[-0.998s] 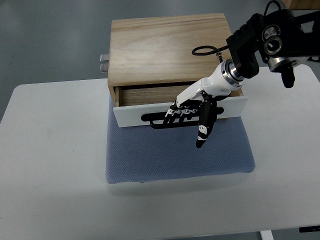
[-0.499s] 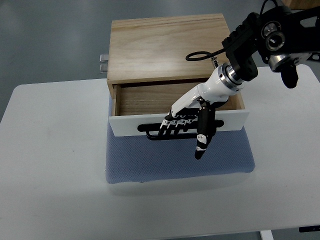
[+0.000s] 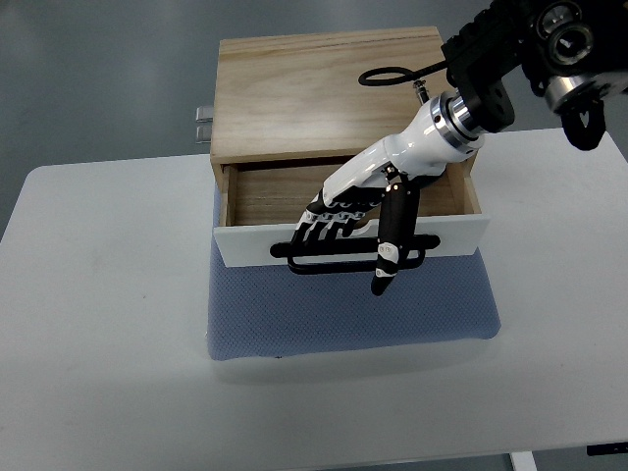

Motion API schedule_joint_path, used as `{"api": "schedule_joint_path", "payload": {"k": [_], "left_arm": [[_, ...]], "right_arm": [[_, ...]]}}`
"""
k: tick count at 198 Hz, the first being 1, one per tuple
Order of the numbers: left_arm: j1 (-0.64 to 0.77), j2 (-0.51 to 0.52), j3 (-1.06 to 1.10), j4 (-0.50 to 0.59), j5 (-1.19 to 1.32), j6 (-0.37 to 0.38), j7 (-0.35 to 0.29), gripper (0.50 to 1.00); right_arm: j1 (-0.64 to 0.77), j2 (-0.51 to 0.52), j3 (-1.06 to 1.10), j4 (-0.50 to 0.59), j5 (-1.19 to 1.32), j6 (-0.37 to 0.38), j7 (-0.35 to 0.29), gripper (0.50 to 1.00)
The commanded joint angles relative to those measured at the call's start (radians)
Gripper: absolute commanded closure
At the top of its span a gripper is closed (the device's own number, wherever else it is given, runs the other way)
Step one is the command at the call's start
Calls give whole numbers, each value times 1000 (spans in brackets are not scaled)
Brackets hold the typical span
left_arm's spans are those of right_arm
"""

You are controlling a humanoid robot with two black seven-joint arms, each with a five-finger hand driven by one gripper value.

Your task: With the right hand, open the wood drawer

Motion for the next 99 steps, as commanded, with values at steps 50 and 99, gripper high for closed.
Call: {"api": "schedule_joint_path", "payload": {"k": [50, 99], "left_arm": [[0, 0, 0, 0, 0, 0, 0, 500], [0, 0, 0, 0, 0, 0, 0, 500]], "right_arm": [[-122, -25, 394, -164, 0, -83, 14, 556], [-346, 20, 665, -393, -3, -326, 113, 556]]}}
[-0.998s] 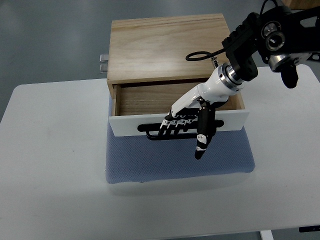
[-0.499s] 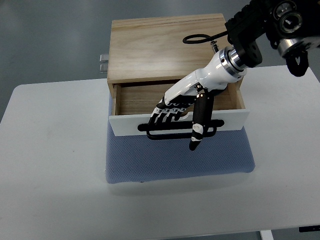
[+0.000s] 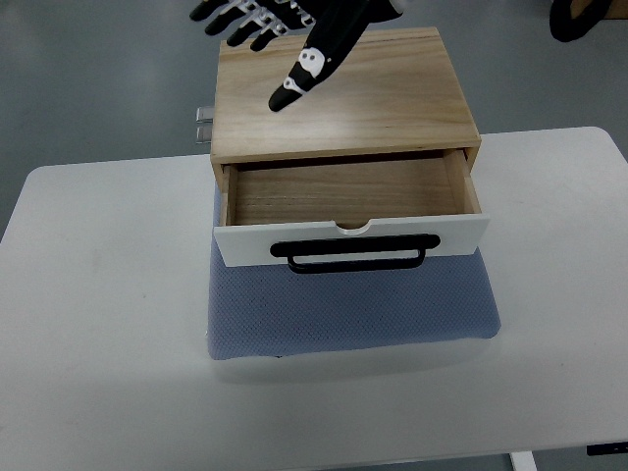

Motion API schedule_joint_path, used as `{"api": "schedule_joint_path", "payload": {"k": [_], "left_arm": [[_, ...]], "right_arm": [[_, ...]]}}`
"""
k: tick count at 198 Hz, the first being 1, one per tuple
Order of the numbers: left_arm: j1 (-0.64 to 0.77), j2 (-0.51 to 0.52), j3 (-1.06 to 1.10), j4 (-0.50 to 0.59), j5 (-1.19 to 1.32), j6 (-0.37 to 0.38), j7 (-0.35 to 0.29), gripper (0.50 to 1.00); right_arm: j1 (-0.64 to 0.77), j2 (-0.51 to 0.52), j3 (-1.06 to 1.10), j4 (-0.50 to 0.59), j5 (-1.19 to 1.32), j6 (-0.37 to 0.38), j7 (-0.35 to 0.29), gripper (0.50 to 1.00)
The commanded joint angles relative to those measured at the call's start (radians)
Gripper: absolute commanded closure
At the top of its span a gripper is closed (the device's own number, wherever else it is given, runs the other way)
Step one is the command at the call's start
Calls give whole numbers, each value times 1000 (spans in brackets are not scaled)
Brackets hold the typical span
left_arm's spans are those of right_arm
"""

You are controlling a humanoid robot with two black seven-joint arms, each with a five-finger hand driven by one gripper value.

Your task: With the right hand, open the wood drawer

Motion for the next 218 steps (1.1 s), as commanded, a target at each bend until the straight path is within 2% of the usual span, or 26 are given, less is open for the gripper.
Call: {"api": "schedule_joint_path", "payload": {"k": [1, 44, 72, 88, 126, 141, 157, 167, 168, 172, 192, 218], "left_arm": [[0, 0, 0, 0, 0, 0, 0, 500], [0, 0, 0, 0, 0, 0, 0, 500], [0, 0, 0, 0, 0, 0, 0, 500], [0, 0, 0, 0, 0, 0, 0, 500], [0, 0, 0, 0, 0, 0, 0, 500], [0, 0, 0, 0, 0, 0, 0, 500], [0, 0, 0, 0, 0, 0, 0, 500], [0, 0, 0, 0, 0, 0, 0, 500], [0, 0, 0, 0, 0, 0, 0, 500], [0, 0, 0, 0, 0, 0, 0, 500], [0, 0, 0, 0, 0, 0, 0, 500], [0, 0, 0, 0, 0, 0, 0, 500]], "right_arm": [[-98, 29, 121, -104, 0, -118, 61, 556], [-286, 121, 411, -285, 5, -351, 180, 558], [-388, 187, 541, -348, 3, -512, 185, 558], [-431, 207, 598, -389, 5, -555, 186, 556], [-568, 228, 839, -474, 8, -546, 202, 556], [-614, 227, 900, -517, 8, -506, 220, 556], [-666, 224, 945, -582, 8, -420, 237, 556], [-666, 224, 945, -583, 8, -420, 237, 556], [-695, 225, 960, -619, 8, -378, 242, 556], [-707, 225, 963, -632, 8, -362, 243, 556], [-763, 225, 963, -658, 8, -320, 257, 556], [-821, 233, 963, -664, 8, -311, 281, 556]]}}
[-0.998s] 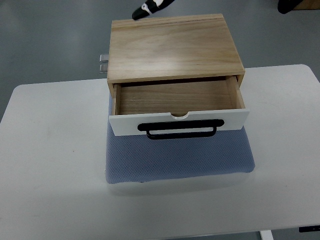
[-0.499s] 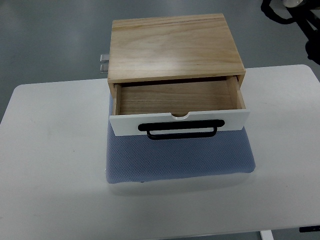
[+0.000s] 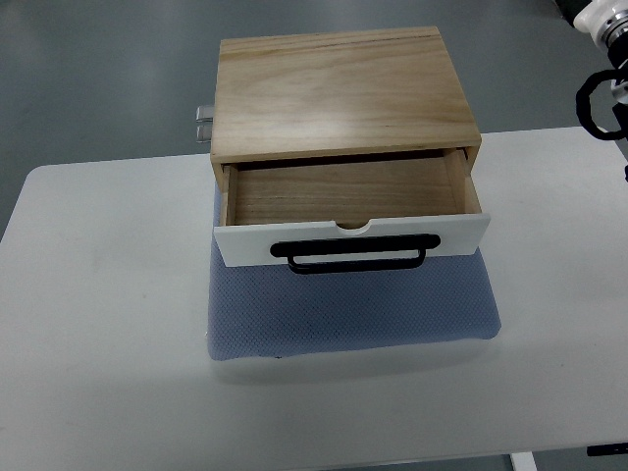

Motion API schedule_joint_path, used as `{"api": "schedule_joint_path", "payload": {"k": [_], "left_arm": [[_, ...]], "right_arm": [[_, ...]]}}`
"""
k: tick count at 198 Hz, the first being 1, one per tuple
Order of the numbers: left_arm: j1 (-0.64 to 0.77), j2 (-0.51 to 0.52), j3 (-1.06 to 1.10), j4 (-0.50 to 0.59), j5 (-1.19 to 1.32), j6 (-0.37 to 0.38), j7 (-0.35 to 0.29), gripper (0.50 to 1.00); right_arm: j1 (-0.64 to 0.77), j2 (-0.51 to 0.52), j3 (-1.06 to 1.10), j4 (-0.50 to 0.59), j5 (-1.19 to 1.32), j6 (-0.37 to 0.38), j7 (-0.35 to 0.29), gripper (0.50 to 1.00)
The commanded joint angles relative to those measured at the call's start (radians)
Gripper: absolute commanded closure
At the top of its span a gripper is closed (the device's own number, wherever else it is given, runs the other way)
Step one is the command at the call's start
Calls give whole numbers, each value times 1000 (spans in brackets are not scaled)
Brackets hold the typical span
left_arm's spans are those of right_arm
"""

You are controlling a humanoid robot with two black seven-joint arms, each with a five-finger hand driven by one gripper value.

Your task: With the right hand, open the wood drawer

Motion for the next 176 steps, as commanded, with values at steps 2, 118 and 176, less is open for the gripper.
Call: {"api": "schedule_joint_path", "payload": {"k": [2, 118, 176], "left_arm": [[0, 0, 0, 0, 0, 0, 0, 500], [0, 0, 0, 0, 0, 0, 0, 500], [0, 0, 0, 0, 0, 0, 0, 500]], "right_arm": [[-48, 6, 0, -9, 0, 9, 19, 556], [-95, 46, 2, -39, 0, -49, 86, 556], [-105, 48, 2, -41, 0, -49, 88, 556]]}}
